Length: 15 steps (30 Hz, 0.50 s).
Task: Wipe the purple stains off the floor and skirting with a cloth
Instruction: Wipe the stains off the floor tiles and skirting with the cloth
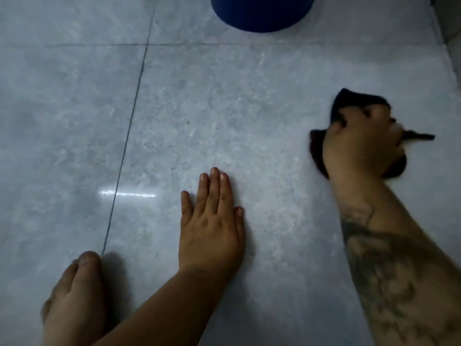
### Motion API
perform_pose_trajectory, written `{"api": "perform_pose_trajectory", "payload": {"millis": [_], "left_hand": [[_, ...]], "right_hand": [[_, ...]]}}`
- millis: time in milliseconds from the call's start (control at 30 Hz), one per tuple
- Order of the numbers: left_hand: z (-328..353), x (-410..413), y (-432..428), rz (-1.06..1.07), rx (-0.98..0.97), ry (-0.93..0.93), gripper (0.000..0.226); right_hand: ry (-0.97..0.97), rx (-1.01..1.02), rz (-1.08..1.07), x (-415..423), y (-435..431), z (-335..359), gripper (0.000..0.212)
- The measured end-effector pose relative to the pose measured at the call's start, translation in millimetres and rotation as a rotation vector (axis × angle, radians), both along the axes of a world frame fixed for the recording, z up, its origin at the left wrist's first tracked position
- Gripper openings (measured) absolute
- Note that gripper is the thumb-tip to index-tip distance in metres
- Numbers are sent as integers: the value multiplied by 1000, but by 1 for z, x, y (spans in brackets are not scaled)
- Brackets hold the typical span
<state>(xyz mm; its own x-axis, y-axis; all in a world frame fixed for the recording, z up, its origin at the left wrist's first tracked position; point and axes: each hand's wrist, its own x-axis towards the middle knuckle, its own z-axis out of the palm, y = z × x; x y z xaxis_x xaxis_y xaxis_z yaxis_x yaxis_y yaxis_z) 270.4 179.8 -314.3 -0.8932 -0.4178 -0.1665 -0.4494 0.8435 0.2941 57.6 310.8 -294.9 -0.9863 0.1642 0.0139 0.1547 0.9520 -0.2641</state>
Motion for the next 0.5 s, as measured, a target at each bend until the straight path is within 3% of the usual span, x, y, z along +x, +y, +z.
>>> {"api": "perform_pose_trajectory", "payload": {"millis": [67,167,233,300,367,433,500], "left_hand": [[0,-1,-1,-2,-9,-14,60],[0,-1,-1,-6,-11,-16,60],[0,-2,-2,-6,-19,-9,60],[1,-3,-1,-2,-15,9,60],[2,-3,-1,-2,-4,13,60],[2,-3,0,-4,3,5,60],[1,-3,-1,-3,-1,7,60]], "right_hand": [[37,-23,130,50,-27,2,30],[114,-20,671,76,-91,-3,29],[81,-25,937,44,-114,-5,31],[55,31,875,-17,-104,-3,36],[17,79,597,-67,-56,-6,42],[0,94,252,-79,12,-5,40],[12,92,67,-49,57,-4,38]]}}
